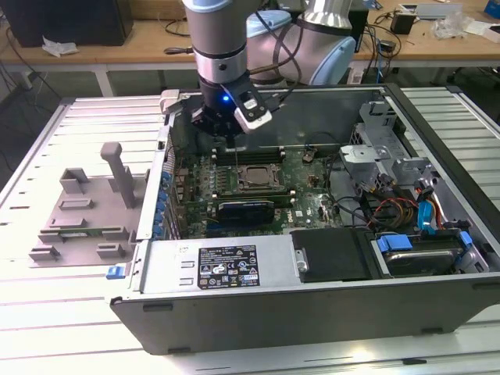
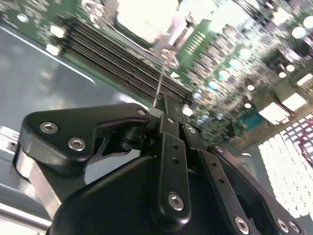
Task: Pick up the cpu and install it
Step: 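Install the first cpu locking lever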
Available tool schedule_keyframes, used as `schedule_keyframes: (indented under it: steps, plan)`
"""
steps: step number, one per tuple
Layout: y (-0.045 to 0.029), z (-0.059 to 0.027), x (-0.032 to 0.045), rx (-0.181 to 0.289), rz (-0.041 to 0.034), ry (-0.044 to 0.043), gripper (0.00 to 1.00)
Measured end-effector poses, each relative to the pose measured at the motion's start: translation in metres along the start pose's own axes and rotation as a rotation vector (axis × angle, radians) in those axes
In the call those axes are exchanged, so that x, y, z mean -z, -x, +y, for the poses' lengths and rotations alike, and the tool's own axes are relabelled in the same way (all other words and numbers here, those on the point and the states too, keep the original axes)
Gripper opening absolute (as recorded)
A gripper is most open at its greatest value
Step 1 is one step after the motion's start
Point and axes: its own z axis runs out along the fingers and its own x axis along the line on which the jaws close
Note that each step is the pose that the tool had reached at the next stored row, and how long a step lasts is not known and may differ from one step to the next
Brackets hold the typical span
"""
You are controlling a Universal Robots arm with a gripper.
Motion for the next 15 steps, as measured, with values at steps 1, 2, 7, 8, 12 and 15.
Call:
schedule_keyframes:
  steps: [1, 2, 7, 8, 12, 15]
  plan:
    - [0.0061, -0.0006, -0.0004, 0.0, 0.0003, 0.0001, 0.11]
    - [0.0124, -0.0014, -0.0007, 0.0, 0.0007, 0.0001, 0.11]
    - [0.0247, -0.0028, -0.0013, -0.001, 0.0013, 0.0001, 0.11]
    - [0.0248, -0.0028, -0.0014, 0.0, 0.0012, 0.0001, 0.11]
    - [0.0245, -0.0033, -0.0037, 0.0, -0.0113, -0.0012, 0.11]
    - [0.0245, -0.0037, -0.0055, 0.003, -0.0285, -0.0022, 0.11]
